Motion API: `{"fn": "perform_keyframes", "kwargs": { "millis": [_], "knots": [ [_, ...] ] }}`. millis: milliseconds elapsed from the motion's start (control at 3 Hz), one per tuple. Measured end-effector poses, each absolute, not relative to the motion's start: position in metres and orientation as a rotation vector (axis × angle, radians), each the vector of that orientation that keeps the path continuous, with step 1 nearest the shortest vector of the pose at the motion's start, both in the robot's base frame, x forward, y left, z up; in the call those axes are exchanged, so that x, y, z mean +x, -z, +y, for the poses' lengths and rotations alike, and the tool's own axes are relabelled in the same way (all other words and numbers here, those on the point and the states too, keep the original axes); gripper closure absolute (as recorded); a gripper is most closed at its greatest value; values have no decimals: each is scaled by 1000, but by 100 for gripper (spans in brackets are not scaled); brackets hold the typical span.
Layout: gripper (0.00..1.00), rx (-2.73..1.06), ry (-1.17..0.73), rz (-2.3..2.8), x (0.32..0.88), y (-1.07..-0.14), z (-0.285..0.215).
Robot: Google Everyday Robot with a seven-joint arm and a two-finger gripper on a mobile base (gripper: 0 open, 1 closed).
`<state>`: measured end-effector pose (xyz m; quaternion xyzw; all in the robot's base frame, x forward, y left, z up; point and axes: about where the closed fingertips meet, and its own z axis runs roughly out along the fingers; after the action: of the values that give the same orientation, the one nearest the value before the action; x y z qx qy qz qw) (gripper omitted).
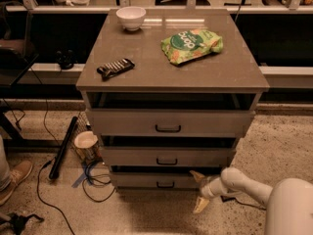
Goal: Open bottom drawer
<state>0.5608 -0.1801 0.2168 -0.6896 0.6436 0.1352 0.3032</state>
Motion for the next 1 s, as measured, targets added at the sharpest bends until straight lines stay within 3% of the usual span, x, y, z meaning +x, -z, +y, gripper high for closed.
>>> {"fn": "perform_keyframes", "kwargs": {
  "millis": [1000],
  "knots": [
    [0, -1851, -247, 1742, 585, -199, -179]
  ]
}}
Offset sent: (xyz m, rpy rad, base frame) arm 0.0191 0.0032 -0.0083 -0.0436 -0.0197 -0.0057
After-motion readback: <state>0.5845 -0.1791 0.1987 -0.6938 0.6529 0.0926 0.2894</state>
